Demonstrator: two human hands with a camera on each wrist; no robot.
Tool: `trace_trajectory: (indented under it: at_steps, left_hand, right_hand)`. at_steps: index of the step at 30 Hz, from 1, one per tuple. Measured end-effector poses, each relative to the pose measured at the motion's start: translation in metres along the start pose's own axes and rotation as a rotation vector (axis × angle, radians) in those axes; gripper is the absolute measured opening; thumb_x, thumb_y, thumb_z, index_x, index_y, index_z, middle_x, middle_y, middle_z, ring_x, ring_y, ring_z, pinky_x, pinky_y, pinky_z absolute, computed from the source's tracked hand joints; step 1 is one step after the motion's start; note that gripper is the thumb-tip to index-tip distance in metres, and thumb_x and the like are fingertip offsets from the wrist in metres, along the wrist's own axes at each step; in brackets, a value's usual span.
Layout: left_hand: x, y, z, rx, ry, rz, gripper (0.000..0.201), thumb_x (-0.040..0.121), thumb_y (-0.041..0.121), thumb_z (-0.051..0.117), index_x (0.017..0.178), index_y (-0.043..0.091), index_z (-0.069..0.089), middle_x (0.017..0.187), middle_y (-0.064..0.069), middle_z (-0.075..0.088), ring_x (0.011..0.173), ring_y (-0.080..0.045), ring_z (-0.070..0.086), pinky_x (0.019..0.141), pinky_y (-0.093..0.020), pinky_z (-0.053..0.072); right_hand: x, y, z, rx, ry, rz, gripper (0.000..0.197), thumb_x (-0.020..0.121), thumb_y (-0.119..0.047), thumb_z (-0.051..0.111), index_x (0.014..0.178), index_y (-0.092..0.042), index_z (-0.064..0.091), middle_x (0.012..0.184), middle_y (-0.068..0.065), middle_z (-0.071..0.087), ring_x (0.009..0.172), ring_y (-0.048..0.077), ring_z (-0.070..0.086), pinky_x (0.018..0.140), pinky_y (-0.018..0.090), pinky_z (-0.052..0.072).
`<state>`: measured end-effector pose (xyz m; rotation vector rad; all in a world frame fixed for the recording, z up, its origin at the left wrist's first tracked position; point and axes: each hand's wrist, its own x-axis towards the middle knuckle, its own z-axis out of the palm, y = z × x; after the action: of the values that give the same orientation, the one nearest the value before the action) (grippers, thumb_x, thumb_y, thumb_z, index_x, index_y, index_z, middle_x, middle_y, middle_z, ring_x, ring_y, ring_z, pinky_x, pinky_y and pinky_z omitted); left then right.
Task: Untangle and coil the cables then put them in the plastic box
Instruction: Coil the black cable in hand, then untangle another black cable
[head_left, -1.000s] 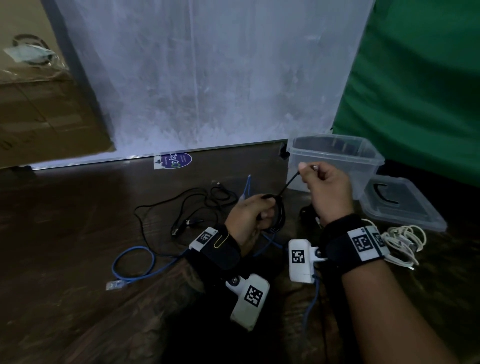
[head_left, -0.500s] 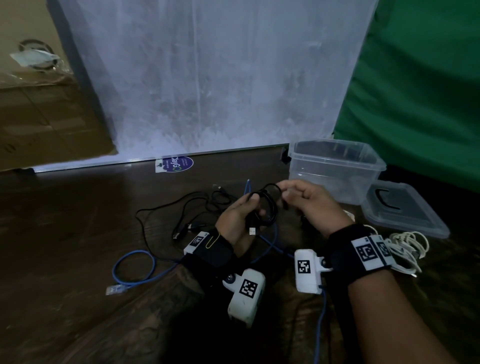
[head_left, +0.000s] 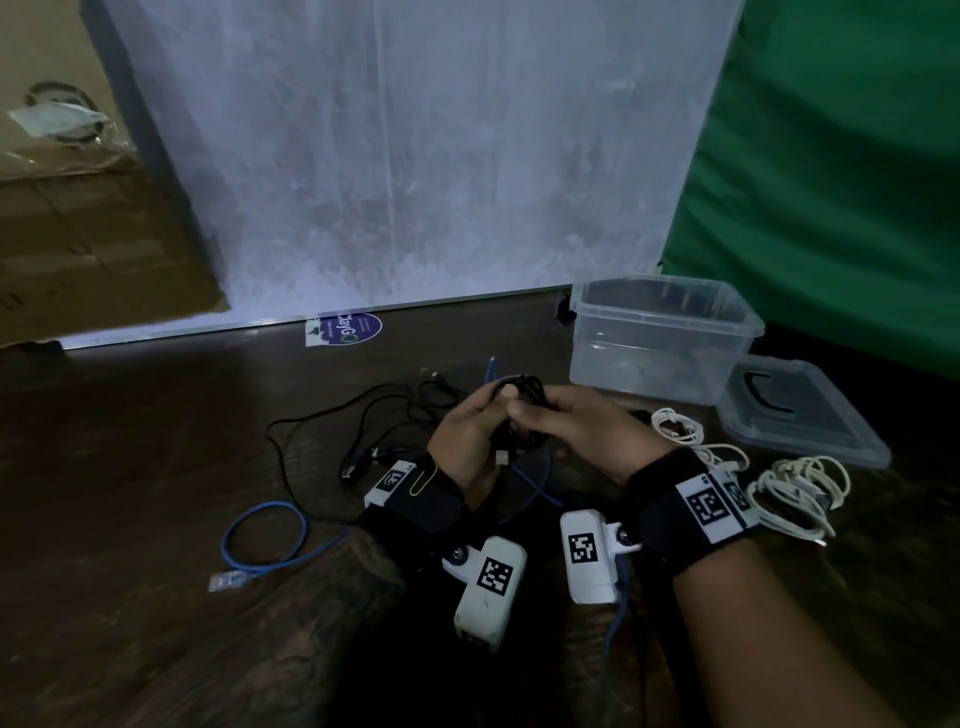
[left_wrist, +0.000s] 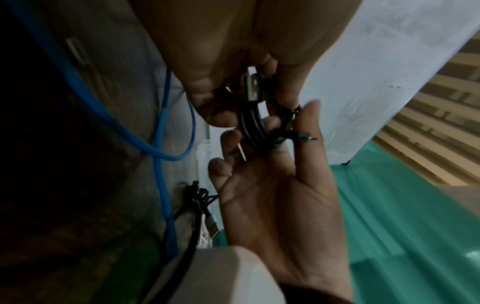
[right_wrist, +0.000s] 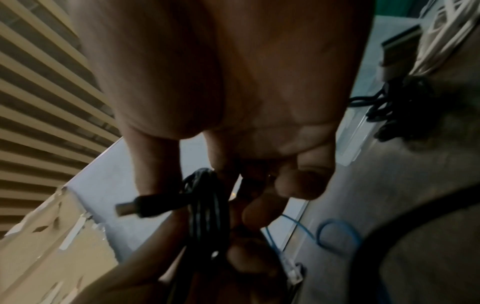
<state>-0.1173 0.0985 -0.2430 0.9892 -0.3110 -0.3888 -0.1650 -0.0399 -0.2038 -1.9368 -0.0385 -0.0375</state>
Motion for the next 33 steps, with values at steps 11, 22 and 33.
trace_trajectory:
  at_steps: [11, 22, 33]
  left_hand:
    - [0.009, 0.015, -0.002, 0.221, 0.051, 0.164, 0.014, 0.094, 0.012, 0.057, 0.095, 0.013, 0.071, 0.085, -0.007, 0.071, 0.080, -0.021, 0.064, 0.078, -0.037, 0.050]
    - [0.008, 0.071, 0.041, 0.589, -0.125, 0.076, 0.012, 0.096, 0.015, 0.054, 0.108, 0.015, 0.053, 0.089, -0.006, 0.057, 0.062, -0.017, 0.055, 0.046, -0.030, 0.052]
    - [-0.050, 0.010, 0.052, 1.611, -0.704, -0.153, 0.024, 0.083, 0.043, 0.068, 0.092, 0.021, 0.065, 0.096, 0.000, 0.069, 0.086, -0.017, 0.063, 0.073, -0.025, 0.046]
  right_hand:
    - [-0.010, -0.032, -0.011, 0.078, 0.083, -0.017, 0.028, 0.087, -0.004, 0.071, 0.109, -0.009, 0.054, 0.072, 0.006, 0.067, 0.054, 0.017, 0.064, 0.047, 0.028, 0.051]
    - [-0.025, -0.053, -0.052, 0.058, 0.058, -0.119, 0.020, 0.090, 0.000, 0.065, 0.102, -0.011, 0.055, 0.087, 0.023, 0.067, 0.061, 0.018, 0.071, 0.054, 0.026, 0.057]
    - [-0.016, -0.028, -0.062, 0.161, 0.286, 0.011, 0.020, 0.090, 0.000, 0.066, 0.083, -0.012, 0.051, 0.077, 0.012, 0.063, 0.057, 0.014, 0.071, 0.048, 0.024, 0.057]
